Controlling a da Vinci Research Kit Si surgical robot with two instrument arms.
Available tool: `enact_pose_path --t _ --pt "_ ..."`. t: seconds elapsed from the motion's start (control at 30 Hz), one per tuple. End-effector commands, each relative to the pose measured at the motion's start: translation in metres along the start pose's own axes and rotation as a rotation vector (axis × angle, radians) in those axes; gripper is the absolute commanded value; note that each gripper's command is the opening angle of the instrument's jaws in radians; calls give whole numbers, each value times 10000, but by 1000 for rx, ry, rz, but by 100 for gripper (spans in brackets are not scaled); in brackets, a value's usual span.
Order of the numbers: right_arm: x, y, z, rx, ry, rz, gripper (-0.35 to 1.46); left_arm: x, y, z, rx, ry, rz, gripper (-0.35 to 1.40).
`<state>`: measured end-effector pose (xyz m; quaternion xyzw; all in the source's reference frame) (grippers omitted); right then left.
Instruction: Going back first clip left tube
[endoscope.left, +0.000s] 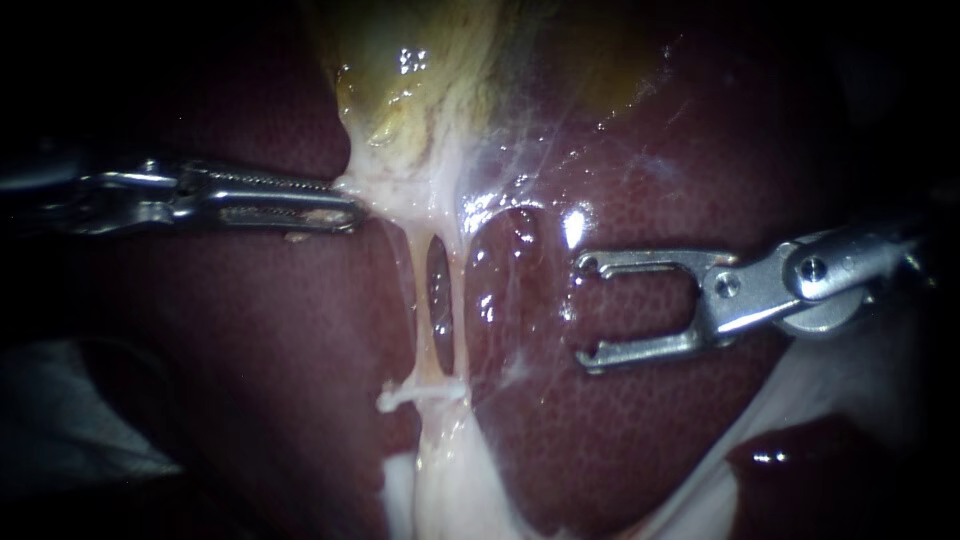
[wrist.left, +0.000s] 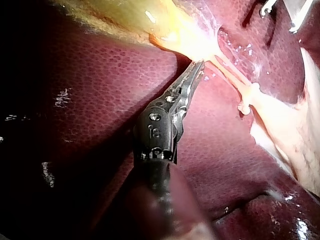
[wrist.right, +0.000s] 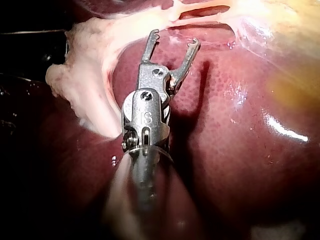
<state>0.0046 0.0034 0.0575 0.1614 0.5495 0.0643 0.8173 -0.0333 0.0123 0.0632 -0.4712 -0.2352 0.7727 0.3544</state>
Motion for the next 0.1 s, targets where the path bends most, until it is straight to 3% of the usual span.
enact_pose_path --t 0.03,0.1 --pt "0 0 0 4 1 0 49 0 1 -1 0 0 0 -35" --pt "1 -1 0 10 3 -1 49 1 1 -3 -1 -1 -1 -35"
